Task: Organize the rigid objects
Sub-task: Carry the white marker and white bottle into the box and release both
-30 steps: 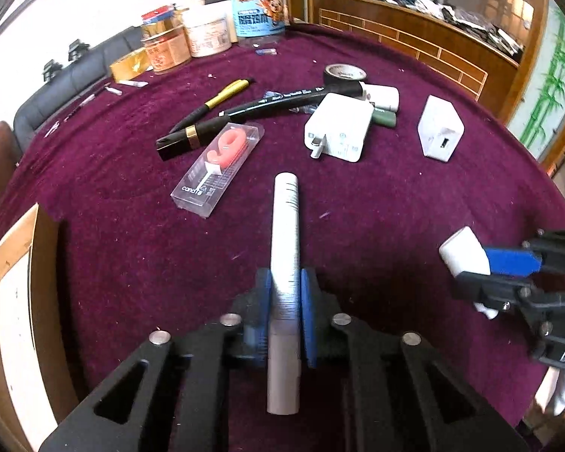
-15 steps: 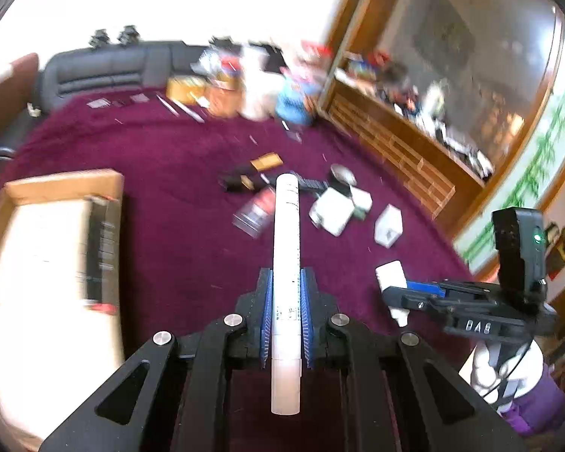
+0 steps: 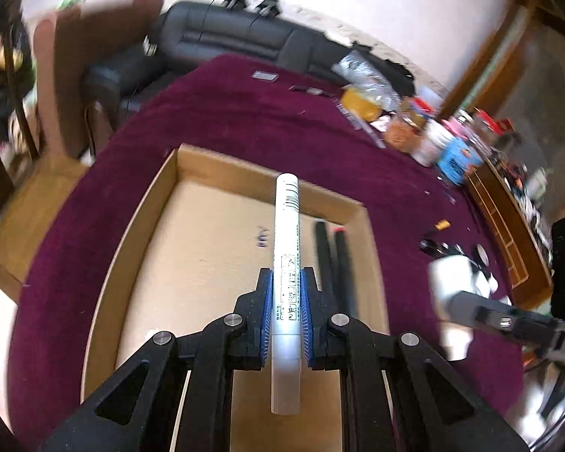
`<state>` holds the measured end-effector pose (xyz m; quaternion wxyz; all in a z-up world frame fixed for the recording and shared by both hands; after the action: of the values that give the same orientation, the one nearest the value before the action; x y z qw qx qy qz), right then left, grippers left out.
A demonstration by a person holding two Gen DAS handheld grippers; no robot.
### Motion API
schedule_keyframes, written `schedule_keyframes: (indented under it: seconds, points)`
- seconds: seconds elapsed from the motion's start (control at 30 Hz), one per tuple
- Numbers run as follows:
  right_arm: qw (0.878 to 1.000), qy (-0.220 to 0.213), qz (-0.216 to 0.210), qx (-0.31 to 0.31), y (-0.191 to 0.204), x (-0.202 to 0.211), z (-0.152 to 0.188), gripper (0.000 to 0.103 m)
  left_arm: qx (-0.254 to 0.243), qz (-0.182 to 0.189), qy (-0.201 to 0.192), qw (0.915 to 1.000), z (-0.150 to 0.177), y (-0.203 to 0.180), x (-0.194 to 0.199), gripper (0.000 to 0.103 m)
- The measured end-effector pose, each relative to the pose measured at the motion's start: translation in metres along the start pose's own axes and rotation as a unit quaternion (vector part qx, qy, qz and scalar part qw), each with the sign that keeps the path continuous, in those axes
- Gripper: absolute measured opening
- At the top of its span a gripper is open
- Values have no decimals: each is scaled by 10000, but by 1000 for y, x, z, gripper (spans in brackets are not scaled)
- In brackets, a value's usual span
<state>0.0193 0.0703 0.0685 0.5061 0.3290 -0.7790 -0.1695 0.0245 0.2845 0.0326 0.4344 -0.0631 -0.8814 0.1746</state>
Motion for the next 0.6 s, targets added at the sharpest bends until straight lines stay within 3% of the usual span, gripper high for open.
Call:
schedule_keyframes:
  seconds: [0.13,0.3,0.43,0.6]
  points:
    - [9989,255,349,-180,-3,-55,-20,25,421,136,250,9987,2,21,-30,11]
    - [9964,386,741,-126,-5,-81,-27,25,642,273,303,9971,3,27,-40,12]
    - [9956,334,870,61,-2,-74,-27,25,676,473,150,9965,3,26,-31,33]
    - [9931,-301,968,592,7,-17,-17,25,427,339,-298,9981,10,9,13,33]
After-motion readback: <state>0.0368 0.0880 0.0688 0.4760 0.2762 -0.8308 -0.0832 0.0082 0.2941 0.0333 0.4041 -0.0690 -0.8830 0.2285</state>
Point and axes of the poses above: each gripper's, at about its wrist camera, not at the fingertips, and x roughly against the way its jaws point, y to its left, z to its underside, the point moved 3 cm from there along -x, roughly the way its jaws point, and after that the axes turned 1 degree about -y, right-handed, at the moved point
